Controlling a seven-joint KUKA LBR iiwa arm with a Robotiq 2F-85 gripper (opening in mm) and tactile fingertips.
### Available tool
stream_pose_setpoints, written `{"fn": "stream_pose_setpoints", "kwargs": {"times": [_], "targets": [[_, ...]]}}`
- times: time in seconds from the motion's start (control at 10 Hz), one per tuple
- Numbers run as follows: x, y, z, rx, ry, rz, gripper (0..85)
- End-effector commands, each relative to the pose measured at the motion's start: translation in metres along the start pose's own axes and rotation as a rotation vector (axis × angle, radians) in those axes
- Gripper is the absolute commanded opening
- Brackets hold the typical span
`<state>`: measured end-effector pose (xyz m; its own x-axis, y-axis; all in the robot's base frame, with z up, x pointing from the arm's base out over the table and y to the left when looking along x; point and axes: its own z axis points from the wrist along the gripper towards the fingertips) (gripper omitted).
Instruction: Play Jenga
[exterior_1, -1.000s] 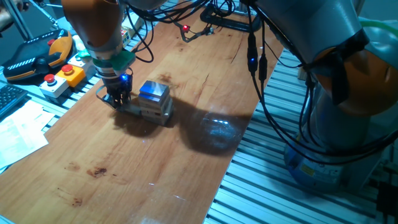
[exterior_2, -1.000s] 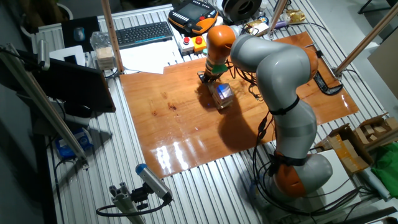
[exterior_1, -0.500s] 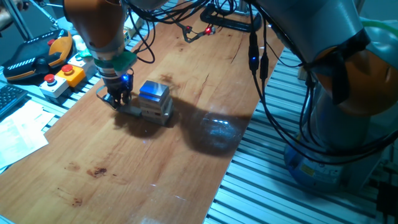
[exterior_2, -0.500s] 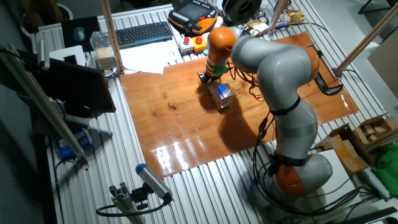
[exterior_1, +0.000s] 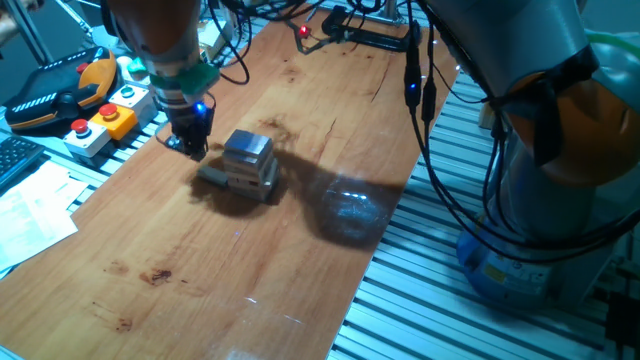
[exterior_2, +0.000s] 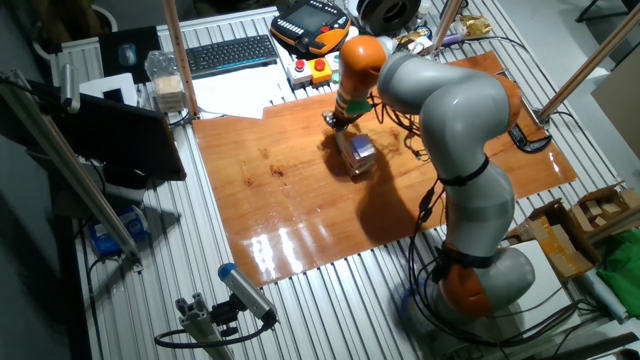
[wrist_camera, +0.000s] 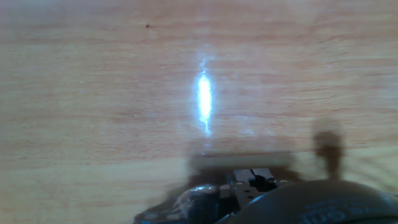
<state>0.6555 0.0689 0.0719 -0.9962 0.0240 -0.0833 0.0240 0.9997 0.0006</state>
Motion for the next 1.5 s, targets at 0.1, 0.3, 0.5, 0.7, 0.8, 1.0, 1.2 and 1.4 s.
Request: {"fn": "stream_pose_setpoints", "kwargs": {"times": [0.1,0.3,0.5,0.7,0.8,1.0,1.2,1.4], "targets": [[0.002,-0.009,-0.012,0.007,-0.005,0.004,0.7],[0.007,-0.03,-0.027,0.006,-0.003,-0.005,0.7],[0.019,-0.048,-0.037,0.006,-0.006,-0.013,0.7],[0.031,-0.057,-0.048,0.009,0.003,-0.001,0.7],[0.036,-0.059,-0.053,0.015,0.006,-0.007,0.7],[0.047,-0.067,-0.059,0.02,0.014,-0.023,0.7],[0.054,-0.072,-0.062,0.023,0.023,-0.029,0.7],[0.06,-0.08,-0.062,-0.005,0.036,-0.009,0.7]]}}
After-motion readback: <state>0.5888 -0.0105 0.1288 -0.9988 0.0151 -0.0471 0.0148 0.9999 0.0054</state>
